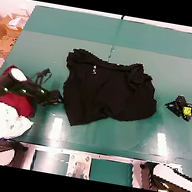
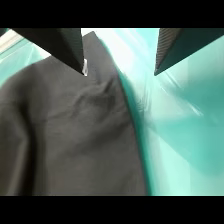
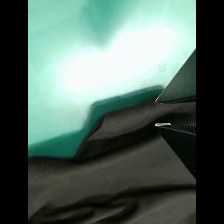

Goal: Fold the shirts.

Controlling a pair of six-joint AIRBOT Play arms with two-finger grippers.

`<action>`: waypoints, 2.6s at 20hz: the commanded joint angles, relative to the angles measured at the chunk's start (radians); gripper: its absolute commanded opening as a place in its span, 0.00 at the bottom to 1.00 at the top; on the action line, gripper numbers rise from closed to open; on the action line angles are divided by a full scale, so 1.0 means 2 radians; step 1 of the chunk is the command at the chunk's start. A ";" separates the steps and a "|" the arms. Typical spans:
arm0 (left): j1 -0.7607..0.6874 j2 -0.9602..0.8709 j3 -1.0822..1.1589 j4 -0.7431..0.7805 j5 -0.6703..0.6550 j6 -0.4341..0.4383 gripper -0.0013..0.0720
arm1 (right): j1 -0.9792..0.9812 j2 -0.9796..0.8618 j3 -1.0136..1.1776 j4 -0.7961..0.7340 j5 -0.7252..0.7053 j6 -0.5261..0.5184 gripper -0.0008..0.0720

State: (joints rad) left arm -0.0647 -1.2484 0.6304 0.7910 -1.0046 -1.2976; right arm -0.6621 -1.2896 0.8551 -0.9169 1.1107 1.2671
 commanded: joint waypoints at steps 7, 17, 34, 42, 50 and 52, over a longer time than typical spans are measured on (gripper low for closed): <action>-0.030 -0.033 0.003 -0.017 0.057 0.036 0.05 | -0.001 -0.001 -0.005 0.001 -0.003 0.000 0.43; 0.016 -0.033 0.055 0.028 0.012 0.038 0.05 | 0.051 -0.088 -0.047 0.044 -0.055 -0.014 0.40; 0.016 0.134 0.537 0.099 -0.092 -0.051 0.05 | 0.051 0.172 0.263 0.267 0.032 0.001 0.03; 0.016 0.194 0.773 0.172 -0.087 -0.072 0.05 | -0.028 0.332 0.376 0.253 -0.067 0.045 0.03; 0.016 0.164 0.602 0.201 -0.086 -0.077 0.05 | -0.013 0.279 0.280 0.157 -0.047 0.044 0.03; 0.016 0.126 0.543 0.201 -0.070 -0.076 0.05 | 0.031 0.235 0.218 0.156 -0.059 0.011 0.03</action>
State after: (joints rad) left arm -0.0341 -0.9329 1.8610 1.1835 -1.1755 -1.4498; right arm -0.6727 -0.7383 1.4212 -0.5816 1.0077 1.3613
